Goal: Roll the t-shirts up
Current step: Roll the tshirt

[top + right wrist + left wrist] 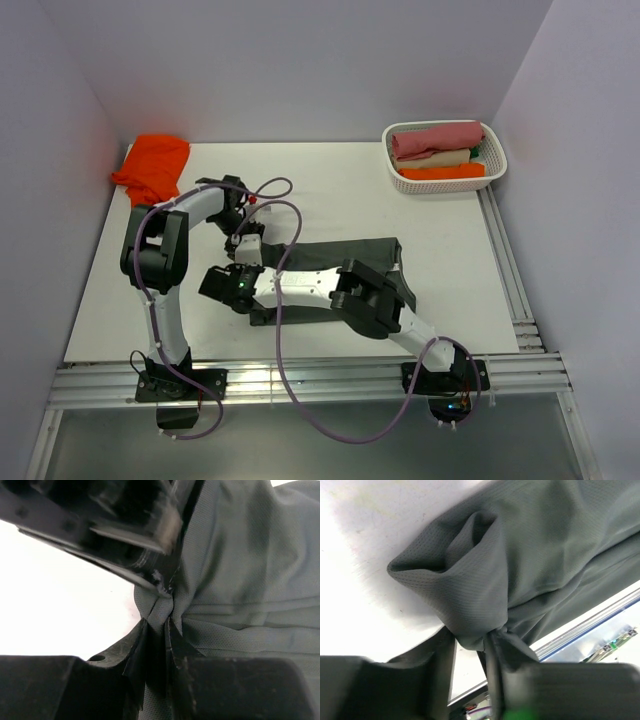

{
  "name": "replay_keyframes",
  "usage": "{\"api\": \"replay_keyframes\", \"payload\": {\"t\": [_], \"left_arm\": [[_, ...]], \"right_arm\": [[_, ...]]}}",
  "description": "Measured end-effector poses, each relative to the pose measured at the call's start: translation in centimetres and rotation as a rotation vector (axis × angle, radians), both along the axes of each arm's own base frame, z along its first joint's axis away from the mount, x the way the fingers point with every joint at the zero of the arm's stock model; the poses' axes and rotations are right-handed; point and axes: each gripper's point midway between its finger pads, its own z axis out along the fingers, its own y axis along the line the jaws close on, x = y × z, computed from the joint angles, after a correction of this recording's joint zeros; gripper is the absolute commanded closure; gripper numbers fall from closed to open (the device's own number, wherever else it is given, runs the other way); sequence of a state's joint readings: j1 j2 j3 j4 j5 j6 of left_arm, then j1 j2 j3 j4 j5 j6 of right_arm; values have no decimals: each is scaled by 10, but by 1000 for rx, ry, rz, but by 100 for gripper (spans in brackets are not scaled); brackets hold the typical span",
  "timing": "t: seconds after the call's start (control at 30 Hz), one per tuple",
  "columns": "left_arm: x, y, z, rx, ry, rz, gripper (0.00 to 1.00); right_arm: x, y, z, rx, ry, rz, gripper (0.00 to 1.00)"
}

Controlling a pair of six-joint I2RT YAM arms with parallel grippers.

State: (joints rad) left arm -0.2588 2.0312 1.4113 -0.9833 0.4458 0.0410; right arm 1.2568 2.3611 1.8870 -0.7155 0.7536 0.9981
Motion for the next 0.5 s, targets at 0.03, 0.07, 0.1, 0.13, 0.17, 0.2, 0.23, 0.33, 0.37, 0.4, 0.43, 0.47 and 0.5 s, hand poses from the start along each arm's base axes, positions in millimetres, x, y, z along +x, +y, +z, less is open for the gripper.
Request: {"api": "replay_keyframes", "payload": {"t": [0.03,0.07,0.1,0.13,0.17,0.2,0.23,0.33,0.37,0.4,0.43,0.47,0.5], "left_arm": [[1,0,1,-1,-3,-1,53],[3,-1,3,-2,-8,-2,50],[6,-2,6,-6,-16,-2,48],[9,-3,9,-8,-24,-1,43],[13,-4,13,-13,-34,-1,41],[19,-6,18,-22,-52,-2,40],[23,-8,23,-31,-65,-2,38],[38,-15,39,-67,-110,-1,36],[42,-16,45,-81,-119,-1,36],[45,-17,50,-94,-130,0,36],[47,-18,54,-106,-135,0,36],[47,-18,57,-119,-136,-1,36],[47,-17,60,-128,-137,-1,35]], "right_arm": [[0,0,0,20,2,1,89],[-1,-1,0,46,6,-1,90],[-1,-2,0,69,13,-3,90],[-1,-3,0,98,20,-6,90],[-1,-4,0,132,28,-11,91],[-1,-5,0,165,36,-16,91],[0,-6,1,200,43,-21,91],[-1,-8,2,307,74,-31,91],[-1,-9,2,349,82,-37,91],[0,-10,2,391,91,-44,91],[0,-10,2,434,98,-47,91],[-1,-11,2,487,109,-52,91],[-1,-14,1,533,121,-60,91]]}}
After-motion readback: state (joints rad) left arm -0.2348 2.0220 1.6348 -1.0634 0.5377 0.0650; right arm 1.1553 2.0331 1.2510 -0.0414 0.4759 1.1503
